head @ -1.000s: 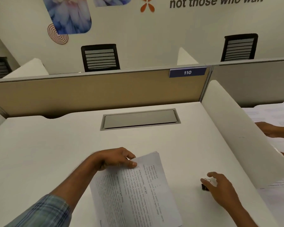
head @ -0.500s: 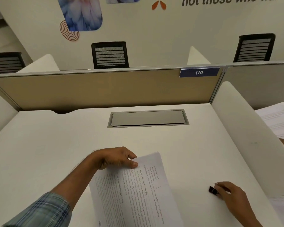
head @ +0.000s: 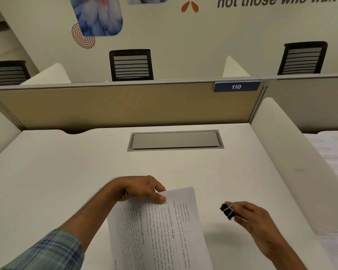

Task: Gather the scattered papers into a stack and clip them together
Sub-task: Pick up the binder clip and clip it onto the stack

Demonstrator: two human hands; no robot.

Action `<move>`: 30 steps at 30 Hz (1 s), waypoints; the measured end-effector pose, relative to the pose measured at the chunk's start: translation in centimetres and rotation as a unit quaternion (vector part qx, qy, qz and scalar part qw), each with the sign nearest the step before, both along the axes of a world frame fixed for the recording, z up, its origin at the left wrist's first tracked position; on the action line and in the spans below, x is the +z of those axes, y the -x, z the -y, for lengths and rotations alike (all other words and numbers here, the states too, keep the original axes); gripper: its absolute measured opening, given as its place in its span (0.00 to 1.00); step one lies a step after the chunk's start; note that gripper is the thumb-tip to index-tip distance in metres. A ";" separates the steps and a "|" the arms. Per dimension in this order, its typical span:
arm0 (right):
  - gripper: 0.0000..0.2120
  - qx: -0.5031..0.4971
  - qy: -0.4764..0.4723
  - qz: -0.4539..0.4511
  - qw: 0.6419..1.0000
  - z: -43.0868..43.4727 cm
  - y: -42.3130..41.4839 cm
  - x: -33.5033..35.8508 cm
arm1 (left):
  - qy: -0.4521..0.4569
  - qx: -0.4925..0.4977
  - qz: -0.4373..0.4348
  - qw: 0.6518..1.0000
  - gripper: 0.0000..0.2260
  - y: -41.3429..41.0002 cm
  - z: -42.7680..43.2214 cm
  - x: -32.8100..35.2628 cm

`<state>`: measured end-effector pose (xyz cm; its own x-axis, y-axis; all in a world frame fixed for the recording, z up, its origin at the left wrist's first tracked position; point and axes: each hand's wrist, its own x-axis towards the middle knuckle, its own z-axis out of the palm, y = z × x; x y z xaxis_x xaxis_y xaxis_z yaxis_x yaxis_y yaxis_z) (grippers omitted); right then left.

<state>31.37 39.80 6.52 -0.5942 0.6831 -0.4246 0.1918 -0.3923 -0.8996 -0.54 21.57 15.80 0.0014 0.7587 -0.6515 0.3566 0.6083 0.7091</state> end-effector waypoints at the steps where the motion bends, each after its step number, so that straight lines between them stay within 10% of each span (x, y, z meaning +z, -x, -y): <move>1: 0.09 0.010 0.004 -0.022 1.000 0.6 1.1 0.9 | 0.002 -0.003 -0.003 1.000 0.13 -0.1 -0.1 0.0; 30: 0.09 0.186 -0.128 -0.028 0.974 2.6 13.2 10.1 | -0.031 -0.048 -0.007 0.998 0.16 -0.4 0.4 1.4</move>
<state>18.19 37.18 16.67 -0.8384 0.4949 -0.2285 0.2258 -0.0664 -0.9719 -0.11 21.16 17.25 0.0674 0.7944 -0.6036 0.4216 0.5256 0.7389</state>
